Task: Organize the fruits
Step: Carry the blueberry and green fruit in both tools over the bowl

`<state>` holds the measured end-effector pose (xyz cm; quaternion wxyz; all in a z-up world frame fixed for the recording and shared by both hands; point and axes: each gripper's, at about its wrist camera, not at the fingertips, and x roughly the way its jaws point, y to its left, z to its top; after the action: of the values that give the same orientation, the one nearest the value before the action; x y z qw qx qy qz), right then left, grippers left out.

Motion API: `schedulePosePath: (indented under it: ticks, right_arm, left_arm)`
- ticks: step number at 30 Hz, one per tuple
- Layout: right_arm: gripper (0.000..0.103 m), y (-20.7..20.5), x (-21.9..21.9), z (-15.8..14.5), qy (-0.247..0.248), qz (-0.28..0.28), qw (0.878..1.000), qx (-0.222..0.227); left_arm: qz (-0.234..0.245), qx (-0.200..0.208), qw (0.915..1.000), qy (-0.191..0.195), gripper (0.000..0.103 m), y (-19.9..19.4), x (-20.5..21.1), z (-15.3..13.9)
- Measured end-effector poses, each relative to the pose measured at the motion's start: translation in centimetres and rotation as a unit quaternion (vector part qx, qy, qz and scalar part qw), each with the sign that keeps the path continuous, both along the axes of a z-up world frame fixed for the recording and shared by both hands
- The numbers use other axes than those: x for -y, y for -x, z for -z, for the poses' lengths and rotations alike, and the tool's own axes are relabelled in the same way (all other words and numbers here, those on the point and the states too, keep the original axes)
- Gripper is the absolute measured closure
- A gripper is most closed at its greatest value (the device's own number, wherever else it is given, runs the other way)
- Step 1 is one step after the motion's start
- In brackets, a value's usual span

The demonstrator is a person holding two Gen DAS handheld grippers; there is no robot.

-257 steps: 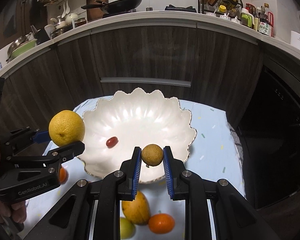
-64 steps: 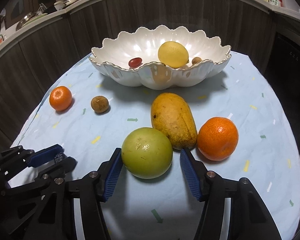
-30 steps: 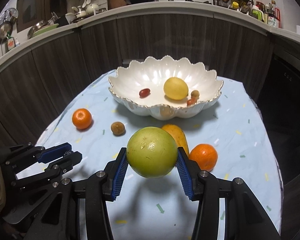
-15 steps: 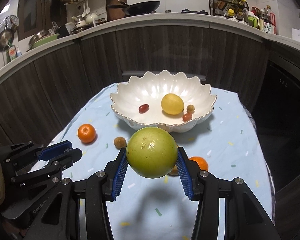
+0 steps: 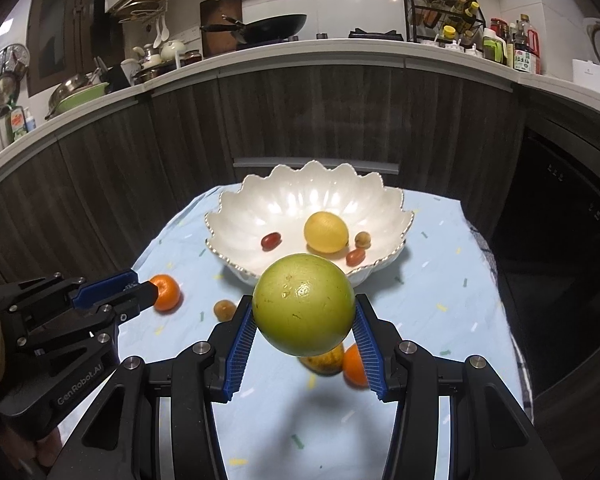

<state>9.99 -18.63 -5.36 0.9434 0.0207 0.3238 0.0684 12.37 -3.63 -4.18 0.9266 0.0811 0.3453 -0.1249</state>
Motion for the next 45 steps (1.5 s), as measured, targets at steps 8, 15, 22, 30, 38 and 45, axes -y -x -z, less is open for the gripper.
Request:
schedulePosePath:
  ticks: [8, 15, 22, 30, 38, 45]
  right_arm:
    - [0.054, -1.4, 0.8, -0.8, -0.001, 0.007, 1.000, 0.009]
    - [0.054, -2.8, 1.4, -1.5, 0.001, 0.011, 1.000, 0.016]
    - [0.054, -4.4, 1.6, -2.2, 0.003, 0.012, 1.000, 0.020]
    - [0.054, -6.4, 1.8, -2.6, 0.004, 0.014, 1.000, 0.023]
    - [0.054, -8.4, 1.6, -2.1, 0.003, 0.010, 1.000, 0.016]
    - [0.054, -9.9, 1.7, -0.9, 0.002, 0.007, 1.000, 0.001]
  left_arm:
    - [-0.002, 0.012, 0.9999, 0.003, 0.082, -2.0, 0.6, -1.2]
    - [-0.006, 0.021, 0.9997, 0.004, 0.082, -4.0, 0.8, -2.2]
    - [-0.004, 0.030, 0.9995, 0.006, 0.082, -6.3, 1.1, -3.1]
    - [0.000, 0.037, 0.9992, 0.012, 0.082, -8.9, 1.6, -3.6]
    - [0.000, 0.030, 0.9995, 0.015, 0.082, -11.5, 1.8, -2.7]
    - [0.003, 0.014, 0.9998, 0.013, 0.082, -13.1, 2.1, -1.2]
